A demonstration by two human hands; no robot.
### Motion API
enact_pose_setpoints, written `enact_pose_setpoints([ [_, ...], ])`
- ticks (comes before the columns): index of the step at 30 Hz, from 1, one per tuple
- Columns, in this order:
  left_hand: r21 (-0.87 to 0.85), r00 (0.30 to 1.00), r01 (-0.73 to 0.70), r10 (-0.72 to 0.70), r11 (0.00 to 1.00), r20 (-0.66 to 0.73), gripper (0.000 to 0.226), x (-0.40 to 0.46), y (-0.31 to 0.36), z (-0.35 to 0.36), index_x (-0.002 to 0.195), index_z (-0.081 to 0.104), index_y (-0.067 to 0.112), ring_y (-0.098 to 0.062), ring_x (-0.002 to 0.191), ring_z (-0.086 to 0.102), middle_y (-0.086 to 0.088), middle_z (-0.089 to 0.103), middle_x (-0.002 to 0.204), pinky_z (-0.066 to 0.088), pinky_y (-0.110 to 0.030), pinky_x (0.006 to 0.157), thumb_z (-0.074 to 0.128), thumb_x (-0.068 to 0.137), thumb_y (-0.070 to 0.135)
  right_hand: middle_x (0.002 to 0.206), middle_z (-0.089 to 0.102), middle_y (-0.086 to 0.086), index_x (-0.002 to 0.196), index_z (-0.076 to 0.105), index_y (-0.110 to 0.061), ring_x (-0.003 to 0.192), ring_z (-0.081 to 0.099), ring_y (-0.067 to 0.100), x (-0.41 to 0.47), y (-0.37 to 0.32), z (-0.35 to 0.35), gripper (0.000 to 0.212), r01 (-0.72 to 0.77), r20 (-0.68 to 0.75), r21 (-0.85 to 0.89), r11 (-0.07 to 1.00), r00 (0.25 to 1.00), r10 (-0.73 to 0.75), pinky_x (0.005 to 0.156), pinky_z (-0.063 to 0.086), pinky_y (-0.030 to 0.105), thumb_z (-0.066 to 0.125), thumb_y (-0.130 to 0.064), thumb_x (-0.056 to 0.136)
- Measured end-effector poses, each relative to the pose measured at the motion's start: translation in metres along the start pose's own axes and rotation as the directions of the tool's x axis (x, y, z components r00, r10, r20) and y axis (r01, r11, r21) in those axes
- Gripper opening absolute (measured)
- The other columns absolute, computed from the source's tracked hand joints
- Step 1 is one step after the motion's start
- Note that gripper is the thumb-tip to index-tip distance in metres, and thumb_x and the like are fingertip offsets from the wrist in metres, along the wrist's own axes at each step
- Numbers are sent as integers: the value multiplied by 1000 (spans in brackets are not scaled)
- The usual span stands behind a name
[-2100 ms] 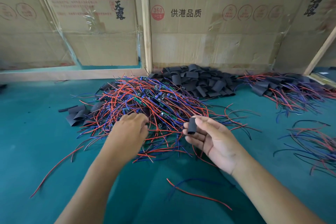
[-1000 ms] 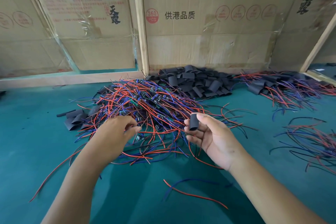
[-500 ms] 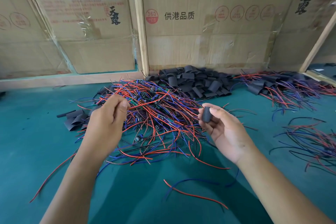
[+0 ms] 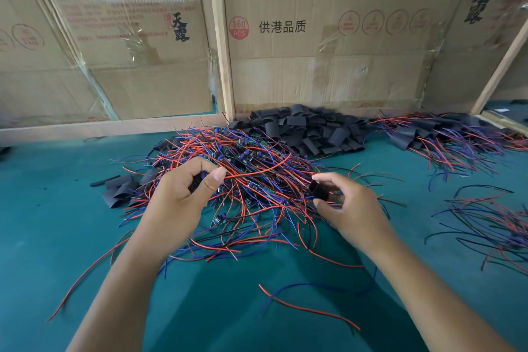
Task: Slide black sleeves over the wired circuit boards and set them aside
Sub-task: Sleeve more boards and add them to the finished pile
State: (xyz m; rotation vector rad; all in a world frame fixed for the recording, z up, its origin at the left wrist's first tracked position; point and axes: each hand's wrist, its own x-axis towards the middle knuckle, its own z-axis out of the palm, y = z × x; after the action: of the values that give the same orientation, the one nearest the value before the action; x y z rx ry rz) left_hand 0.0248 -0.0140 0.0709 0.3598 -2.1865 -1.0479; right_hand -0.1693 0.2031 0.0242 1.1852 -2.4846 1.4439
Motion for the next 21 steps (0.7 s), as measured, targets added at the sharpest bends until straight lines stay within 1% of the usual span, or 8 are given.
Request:
enact_pose_setpoints([
  [2,-32,1000,1,0,999,16,36,0,-2,1,84,59,25,-11,53,28,7,37,58,24,-22,45,55,94,59,104,72,-13,116,69,-25,96,67,3,1,-2,-2,40,2,0,27,1000,1000,-2,94,52,28,75,-7,81],
  [5,-68,999,2,1,998,46,46,0,-3,0,86,59,22,-15,56,27,4,36,59,23,-27,48,53,89,68,107,70,-13,115,69,-27,99,66,9,1,-3,-5,39,65,-19,17,998,998,-65,93,52,33,74,-6,82],
  [7,-71,998,5,0,997,71,50,0,-5,0,86,59,21,-20,57,27,1,36,60,24,-29,50,52,88,70,108,69,-14,114,68,-28,99,66,10,1,-3,-9,39,83,-37,25,996,996,-82,92,52,34,74,-6,83],
  [9,-82,996,16,-9,997,88,51,0,-6,1,86,58,20,-22,57,26,0,36,61,24,-30,51,52,87,71,108,68,-15,114,68,-27,101,67,11,2,-3,-12,39,110,-59,38,993,992,-107,92,53,32,74,-4,83],
  [11,-65,995,11,-5,998,96,50,-1,-6,3,86,60,21,-20,56,26,2,34,60,24,-28,49,53,87,71,108,68,-13,114,69,-23,103,67,12,3,-4,-12,39,153,-95,63,986,985,-147,93,53,27,74,-1,83],
  [15,-49,994,-11,17,999,105,45,-1,-3,5,86,61,22,-10,52,24,9,33,55,23,-21,44,54,88,66,108,67,-4,116,69,-15,101,66,15,2,-7,-12,37,228,-148,42,973,964,-220,94,54,31,73,1,83],
  [18,-15,995,-16,18,1000,102,38,-1,-1,5,86,62,24,-6,49,24,9,33,54,23,-17,42,55,93,60,106,66,0,117,69,-12,98,64,17,1,-8,-16,37,283,-127,-70,956,949,-290,91,51,30,74,1,83],
  [21,40,993,-25,20,999,117,26,-2,0,5,85,62,26,-4,46,24,11,32,52,22,-15,42,58,92,51,102,66,3,116,70,-10,94,62,19,1,-8,-22,36,311,-113,-147,939,938,-329,87,47,27,76,1,82],
])
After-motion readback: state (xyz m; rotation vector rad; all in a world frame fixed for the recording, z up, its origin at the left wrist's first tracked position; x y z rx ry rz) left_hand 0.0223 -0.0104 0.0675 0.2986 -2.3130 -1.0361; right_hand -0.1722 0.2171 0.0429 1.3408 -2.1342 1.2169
